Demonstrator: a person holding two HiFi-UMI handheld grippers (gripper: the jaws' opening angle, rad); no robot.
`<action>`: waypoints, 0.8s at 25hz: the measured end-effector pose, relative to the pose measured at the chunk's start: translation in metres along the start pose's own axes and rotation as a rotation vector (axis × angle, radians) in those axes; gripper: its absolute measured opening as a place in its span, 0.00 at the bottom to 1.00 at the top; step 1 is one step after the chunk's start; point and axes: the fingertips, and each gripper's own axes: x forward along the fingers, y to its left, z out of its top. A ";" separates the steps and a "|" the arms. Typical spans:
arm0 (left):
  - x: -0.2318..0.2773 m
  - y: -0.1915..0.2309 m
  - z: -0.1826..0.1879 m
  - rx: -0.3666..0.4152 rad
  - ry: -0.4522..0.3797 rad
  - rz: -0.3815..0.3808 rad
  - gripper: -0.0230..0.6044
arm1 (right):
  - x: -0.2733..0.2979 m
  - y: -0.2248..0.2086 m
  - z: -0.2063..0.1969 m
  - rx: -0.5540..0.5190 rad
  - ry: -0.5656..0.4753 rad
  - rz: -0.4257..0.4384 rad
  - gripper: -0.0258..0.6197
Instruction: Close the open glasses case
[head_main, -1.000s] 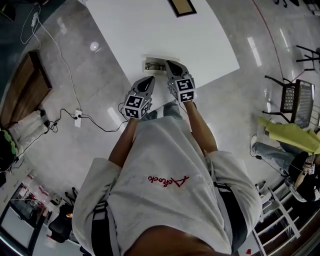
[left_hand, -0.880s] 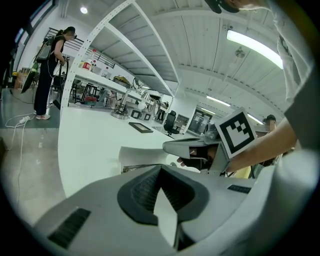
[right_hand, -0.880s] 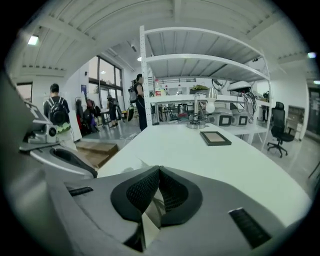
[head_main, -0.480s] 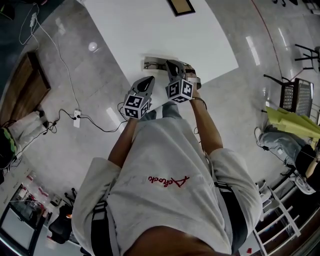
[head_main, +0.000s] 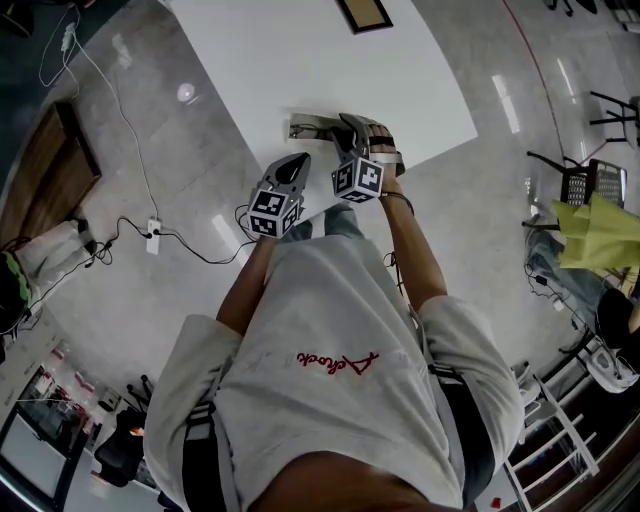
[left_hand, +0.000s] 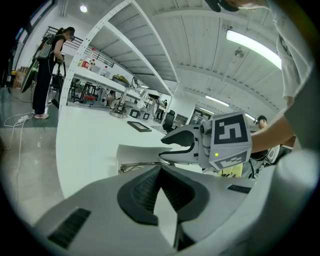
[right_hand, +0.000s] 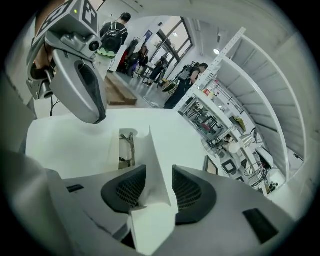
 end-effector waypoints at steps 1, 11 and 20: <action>0.000 -0.001 -0.001 0.000 0.001 -0.001 0.08 | 0.001 -0.001 -0.001 -0.010 0.002 -0.001 0.30; -0.002 0.003 -0.004 -0.004 0.002 0.000 0.08 | 0.009 -0.001 -0.004 -0.085 0.015 0.007 0.11; -0.001 0.000 -0.002 -0.006 -0.003 -0.004 0.08 | 0.002 0.005 -0.002 -0.060 0.006 0.022 0.11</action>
